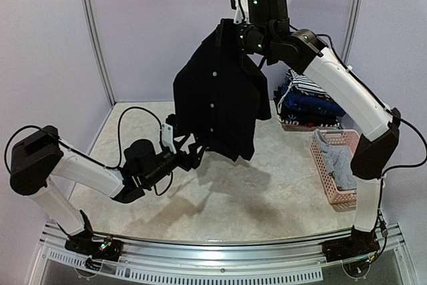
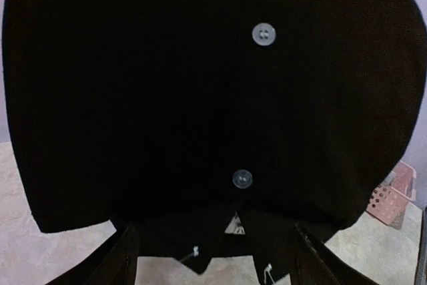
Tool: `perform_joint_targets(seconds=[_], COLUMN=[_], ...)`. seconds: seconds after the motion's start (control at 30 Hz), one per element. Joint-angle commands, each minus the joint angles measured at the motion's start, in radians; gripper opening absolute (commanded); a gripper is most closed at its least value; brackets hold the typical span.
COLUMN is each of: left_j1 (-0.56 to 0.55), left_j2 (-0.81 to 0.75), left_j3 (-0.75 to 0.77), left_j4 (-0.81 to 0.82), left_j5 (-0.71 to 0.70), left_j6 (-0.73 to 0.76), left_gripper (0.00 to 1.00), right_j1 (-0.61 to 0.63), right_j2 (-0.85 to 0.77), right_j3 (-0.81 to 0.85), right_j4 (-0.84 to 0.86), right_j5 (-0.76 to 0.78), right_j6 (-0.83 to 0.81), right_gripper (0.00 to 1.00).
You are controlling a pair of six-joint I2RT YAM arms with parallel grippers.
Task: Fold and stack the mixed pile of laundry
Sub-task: Place the crumpled shirt at the center of the board.
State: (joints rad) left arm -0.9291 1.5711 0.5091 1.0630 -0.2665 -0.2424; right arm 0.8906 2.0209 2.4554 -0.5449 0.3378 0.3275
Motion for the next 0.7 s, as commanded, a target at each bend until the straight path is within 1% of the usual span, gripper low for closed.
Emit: perform_joint_targets(seconds=[0.0,0.1,0.2,0.27,0.43,0.57,0.67], left_j1=[0.034,0.046,0.062,0.068,0.076,0.077,0.077], left_j2=[0.109,0.169,0.227,0.253,0.285,0.289,0.291], left_j3=[0.089,0.139,0.177,0.207,0.235,0.247,0.252], left_j4=[0.089,0.107,0.143,0.137,0.134,0.145,0.156], left_j5=[-0.003,0.023,0.086,0.127,0.181,0.223,0.247], left_j6=[-0.068,-0.116,-0.177,-0.201,-0.249,-0.288,-0.333], left_gripper=[0.76,0.73,0.69,0.67,0.59,0.58,0.52], right_j1=[0.01,0.011,0.011,0.011,0.011,0.011,0.011], right_j2=[-0.084,-0.105,-0.118,-0.12,-0.117,-0.12,-0.122], right_j3=[-0.037,-0.055,-0.063,-0.065,-0.077,-0.106,-0.126], right_j4=[0.071,0.082,0.089,0.097,0.114,0.136,0.157], right_j5=[0.015,0.036,0.054,0.063,0.093,0.109,0.116], right_j6=[0.007,0.005,-0.002,-0.009,-0.027,-0.031,-0.028], right_gripper=[0.0,0.0,0.0,0.0,0.0,0.0,0.0])
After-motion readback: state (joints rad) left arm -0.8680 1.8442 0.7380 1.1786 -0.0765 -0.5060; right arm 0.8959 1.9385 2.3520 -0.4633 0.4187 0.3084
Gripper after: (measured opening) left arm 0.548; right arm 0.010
